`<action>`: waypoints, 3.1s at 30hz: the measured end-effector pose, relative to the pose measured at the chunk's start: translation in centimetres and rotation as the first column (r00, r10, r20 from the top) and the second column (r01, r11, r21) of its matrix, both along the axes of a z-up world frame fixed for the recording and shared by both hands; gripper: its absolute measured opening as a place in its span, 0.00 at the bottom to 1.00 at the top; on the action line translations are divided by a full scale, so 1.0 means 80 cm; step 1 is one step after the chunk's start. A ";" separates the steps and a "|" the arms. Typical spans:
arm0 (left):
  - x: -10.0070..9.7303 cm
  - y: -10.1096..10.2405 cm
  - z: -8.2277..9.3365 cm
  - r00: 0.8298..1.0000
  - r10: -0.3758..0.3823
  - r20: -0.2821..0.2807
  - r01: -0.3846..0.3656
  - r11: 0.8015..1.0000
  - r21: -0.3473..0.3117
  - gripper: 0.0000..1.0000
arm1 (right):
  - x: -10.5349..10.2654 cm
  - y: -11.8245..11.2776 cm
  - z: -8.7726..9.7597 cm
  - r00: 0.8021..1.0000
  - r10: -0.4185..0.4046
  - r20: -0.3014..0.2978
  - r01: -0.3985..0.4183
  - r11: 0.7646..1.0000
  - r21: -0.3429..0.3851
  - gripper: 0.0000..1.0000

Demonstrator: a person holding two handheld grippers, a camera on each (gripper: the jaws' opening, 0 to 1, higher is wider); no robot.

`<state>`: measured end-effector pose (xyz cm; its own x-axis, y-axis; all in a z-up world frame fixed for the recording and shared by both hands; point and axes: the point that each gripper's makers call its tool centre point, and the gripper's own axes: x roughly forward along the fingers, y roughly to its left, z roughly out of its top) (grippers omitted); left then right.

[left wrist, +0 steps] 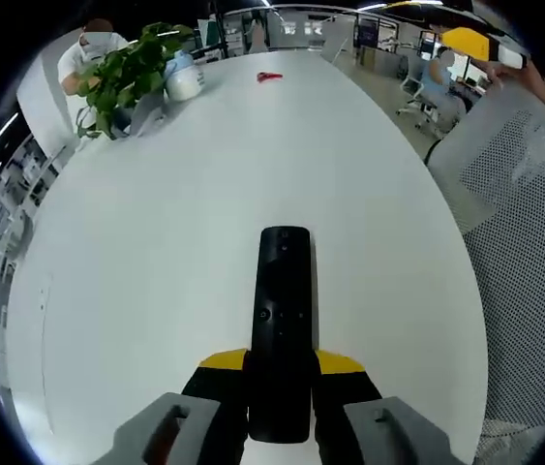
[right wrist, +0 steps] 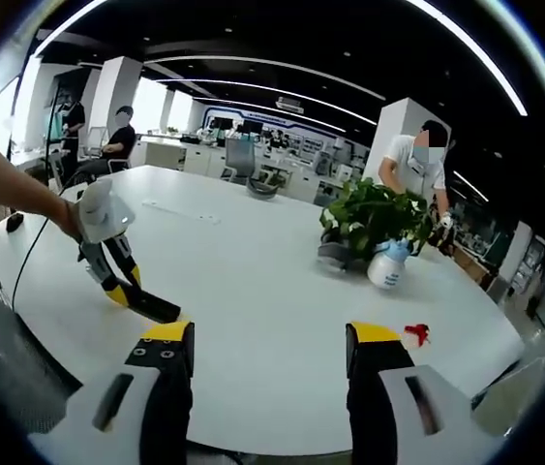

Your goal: Press the specified remote control buttons in sequence, fully releasing each button before pressing the next.

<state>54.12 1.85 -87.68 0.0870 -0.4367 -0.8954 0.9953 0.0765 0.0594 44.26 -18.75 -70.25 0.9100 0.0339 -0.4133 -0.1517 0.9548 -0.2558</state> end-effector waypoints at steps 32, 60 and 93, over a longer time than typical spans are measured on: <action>0.079 0.000 0.000 0.996 -0.032 0.086 0.025 0.997 0.077 0.24 | -0.004 -0.001 -0.011 0.998 -0.015 -0.058 0.017 0.999 0.031 0.55; 0.141 -0.002 0.007 0.987 -0.029 0.161 0.012 0.995 0.104 0.24 | -0.006 -0.003 -0.018 0.995 -0.026 -0.092 0.028 0.999 0.021 0.50; 0.196 0.001 0.007 0.991 0.007 0.135 -0.019 0.996 0.090 0.24 | -0.007 -0.005 -0.024 0.993 -0.034 -0.116 0.035 0.999 0.005 0.49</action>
<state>69.79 1.97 -87.08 0.2147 -0.3521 -0.9110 0.9767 0.0778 0.2001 43.72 -19.15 -72.15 0.8566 0.0071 -0.5159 -0.1472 0.9617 -0.2312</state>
